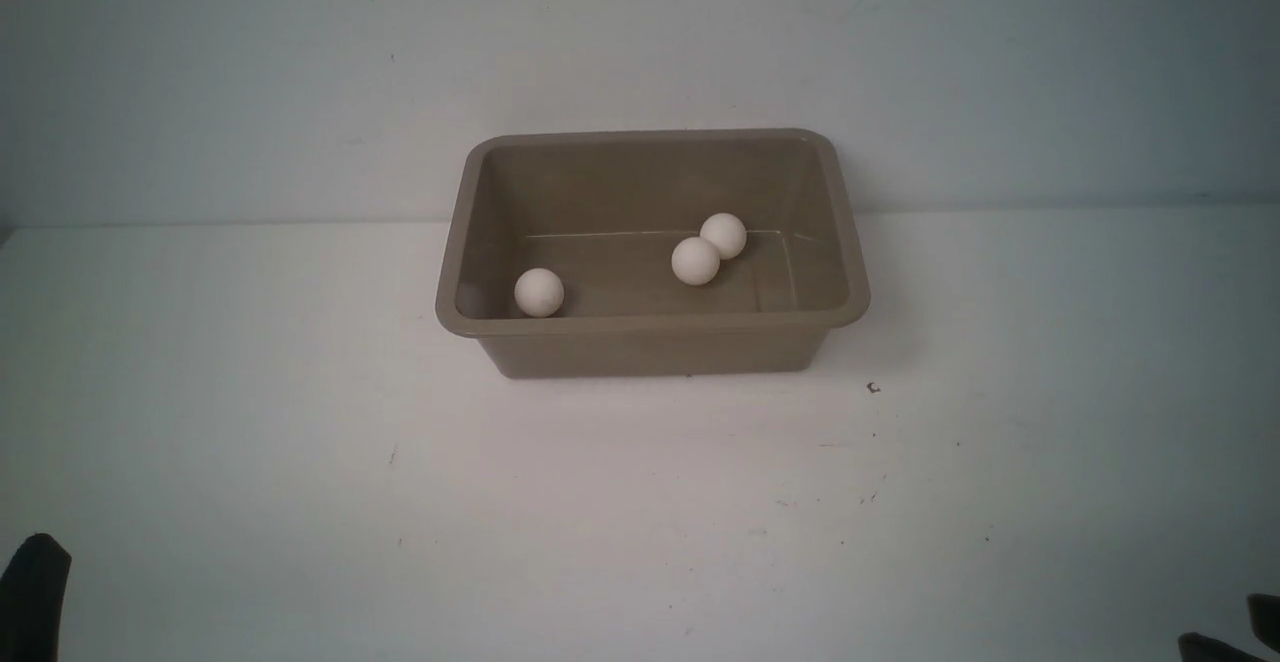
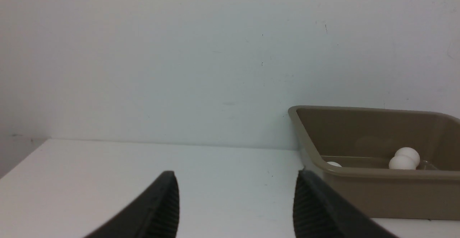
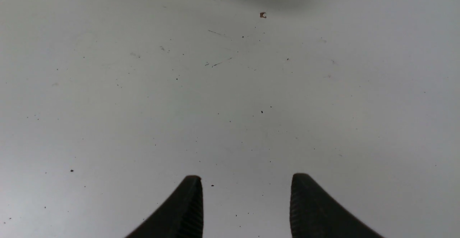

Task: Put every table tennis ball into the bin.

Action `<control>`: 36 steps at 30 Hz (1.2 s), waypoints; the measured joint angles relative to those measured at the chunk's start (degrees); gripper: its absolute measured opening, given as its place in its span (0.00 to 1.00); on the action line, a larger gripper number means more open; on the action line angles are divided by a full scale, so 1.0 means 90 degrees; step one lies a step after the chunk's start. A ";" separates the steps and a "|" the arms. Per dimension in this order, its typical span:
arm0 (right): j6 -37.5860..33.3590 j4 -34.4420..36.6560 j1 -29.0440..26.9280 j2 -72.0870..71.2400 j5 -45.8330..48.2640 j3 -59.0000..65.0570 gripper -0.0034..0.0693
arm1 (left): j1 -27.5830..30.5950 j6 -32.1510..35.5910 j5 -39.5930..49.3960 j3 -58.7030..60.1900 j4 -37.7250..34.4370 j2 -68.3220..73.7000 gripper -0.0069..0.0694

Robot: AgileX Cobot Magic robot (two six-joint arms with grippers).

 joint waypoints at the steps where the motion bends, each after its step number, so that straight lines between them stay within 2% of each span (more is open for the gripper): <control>1: 0.0000 0.0000 0.0000 0.0000 0.0000 0.0000 0.48 | 0.0000 0.0000 0.0000 0.0000 0.0006 0.0000 0.61; 4: 0.0001 0.0000 0.0000 0.0000 0.0000 0.0000 0.48 | 0.0000 -0.0028 0.0007 0.0000 0.0111 0.0000 0.61; 7: 0.0007 0.0000 0.0000 0.0000 0.0000 0.0000 0.48 | 0.0000 -0.0417 0.0048 0.0000 0.0752 0.0000 0.61; 8: 0.0007 0.0000 0.0000 0.0000 0.0000 0.0000 0.48 | 0.0000 -0.0854 0.0163 0.0000 0.1281 0.0000 0.61; 9: 0.0007 0.0000 0.0000 0.0000 0.0000 0.0000 0.48 | 0.0000 -0.0918 0.0163 0.0000 0.1281 0.0000 0.61; 13: 0.0014 0.0000 0.0000 0.0000 0.0000 0.0000 0.48 | -0.0005 -0.2768 0.0755 0.0000 0.3291 0.0000 0.61; 15: 0.0014 0.0000 0.0000 0.0000 0.0000 0.0000 0.48 | -0.0005 -0.3395 0.1065 0.0000 0.4084 0.0000 0.61; 20: 0.0014 0.0000 0.0000 0.0000 0.0000 0.0000 0.48 | -0.0080 -0.4578 0.1656 0.0000 0.5272 0.0000 0.61; 26: 0.0001 0.0000 0.0000 0.0000 0.0000 0.0000 0.48 | -0.0191 -0.4555 0.2021 0.0000 0.5758 0.0000 0.61; 36: 0.0001 0.0005 0.0000 0.0000 0.0000 0.0000 0.48 | -0.0191 -0.4635 0.2035 0.0000 0.5961 0.0000 0.61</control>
